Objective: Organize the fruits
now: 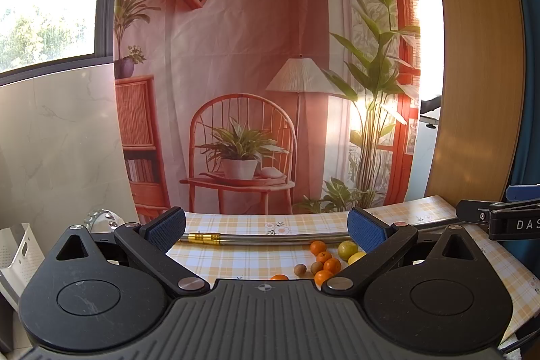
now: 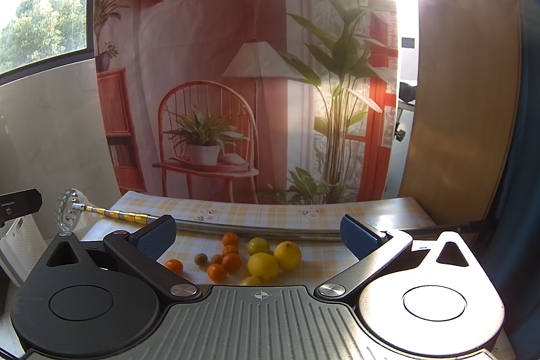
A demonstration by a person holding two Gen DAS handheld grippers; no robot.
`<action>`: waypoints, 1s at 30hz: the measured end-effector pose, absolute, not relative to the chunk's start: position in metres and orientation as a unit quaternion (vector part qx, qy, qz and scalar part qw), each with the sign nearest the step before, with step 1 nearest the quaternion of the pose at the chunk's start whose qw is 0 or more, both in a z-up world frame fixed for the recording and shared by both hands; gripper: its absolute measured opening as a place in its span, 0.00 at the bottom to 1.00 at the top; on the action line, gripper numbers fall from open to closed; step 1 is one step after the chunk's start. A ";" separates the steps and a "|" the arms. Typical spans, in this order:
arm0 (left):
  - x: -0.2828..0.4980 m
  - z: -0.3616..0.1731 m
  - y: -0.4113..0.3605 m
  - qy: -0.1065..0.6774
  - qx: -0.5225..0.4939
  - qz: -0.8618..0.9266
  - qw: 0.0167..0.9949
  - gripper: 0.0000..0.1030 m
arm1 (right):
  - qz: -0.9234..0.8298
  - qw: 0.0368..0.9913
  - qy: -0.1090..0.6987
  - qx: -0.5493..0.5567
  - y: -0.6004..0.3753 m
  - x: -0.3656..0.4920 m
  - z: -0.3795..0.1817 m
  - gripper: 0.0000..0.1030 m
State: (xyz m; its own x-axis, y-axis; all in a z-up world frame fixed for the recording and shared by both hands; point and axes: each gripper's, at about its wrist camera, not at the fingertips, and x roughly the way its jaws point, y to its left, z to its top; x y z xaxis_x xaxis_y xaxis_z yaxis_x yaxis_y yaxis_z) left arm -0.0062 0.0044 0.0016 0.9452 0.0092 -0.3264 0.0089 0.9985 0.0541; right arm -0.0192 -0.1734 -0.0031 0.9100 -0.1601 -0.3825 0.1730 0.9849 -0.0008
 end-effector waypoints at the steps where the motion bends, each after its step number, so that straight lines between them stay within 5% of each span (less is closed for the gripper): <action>1: -0.006 0.002 0.005 0.165 0.027 0.000 0.986 1.00 | -0.085 0.977 0.194 0.016 -0.173 -0.019 -0.003 1.00; 30: -0.003 -0.002 0.005 0.175 0.016 0.000 0.984 1.00 | -0.083 0.975 0.205 0.016 -0.174 -0.013 -0.004 1.00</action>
